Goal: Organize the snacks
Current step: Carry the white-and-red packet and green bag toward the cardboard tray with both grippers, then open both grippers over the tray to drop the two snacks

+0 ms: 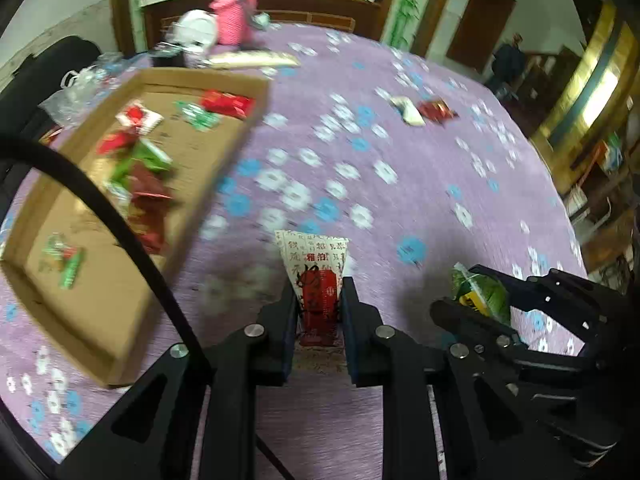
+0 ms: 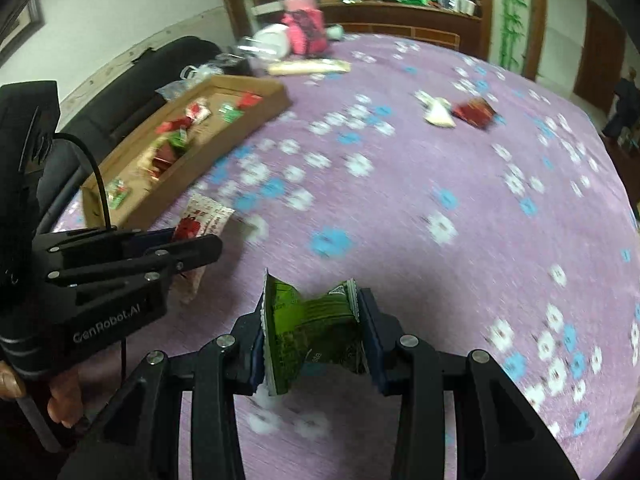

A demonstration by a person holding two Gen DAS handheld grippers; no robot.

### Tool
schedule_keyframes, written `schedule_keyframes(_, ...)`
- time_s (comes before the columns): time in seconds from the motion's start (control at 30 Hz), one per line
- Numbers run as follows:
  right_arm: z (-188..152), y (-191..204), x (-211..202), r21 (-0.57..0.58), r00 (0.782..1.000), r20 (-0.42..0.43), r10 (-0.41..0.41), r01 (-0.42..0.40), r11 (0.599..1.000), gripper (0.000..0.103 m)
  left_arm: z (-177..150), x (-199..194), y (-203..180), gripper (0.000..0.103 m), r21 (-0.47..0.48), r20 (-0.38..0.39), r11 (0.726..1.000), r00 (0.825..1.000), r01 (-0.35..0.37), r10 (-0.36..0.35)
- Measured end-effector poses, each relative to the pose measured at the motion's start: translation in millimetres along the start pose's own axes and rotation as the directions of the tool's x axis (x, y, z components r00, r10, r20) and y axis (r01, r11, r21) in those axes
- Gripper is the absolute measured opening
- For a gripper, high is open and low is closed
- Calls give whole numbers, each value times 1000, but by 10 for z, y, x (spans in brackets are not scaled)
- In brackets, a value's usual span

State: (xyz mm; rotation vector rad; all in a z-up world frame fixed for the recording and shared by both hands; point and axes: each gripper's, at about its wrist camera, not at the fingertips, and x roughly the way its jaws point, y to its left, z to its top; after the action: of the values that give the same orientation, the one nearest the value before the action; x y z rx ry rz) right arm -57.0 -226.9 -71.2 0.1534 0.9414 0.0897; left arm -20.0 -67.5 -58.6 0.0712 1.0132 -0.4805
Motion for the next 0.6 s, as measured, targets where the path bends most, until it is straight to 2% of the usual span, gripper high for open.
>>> schedule_keyframes(0.27, 492, 630, 105, -125, 995, 45, 84, -77, 989, 40, 231, -249, 658, 22, -104, 64, 991, 994, -81, 87)
schedule_keyframes(0.6, 980, 1459, 453, -268, 984, 35, 172, -157, 951, 39, 477, -292, 1565, 22, -224, 69, 948, 966, -227, 248)
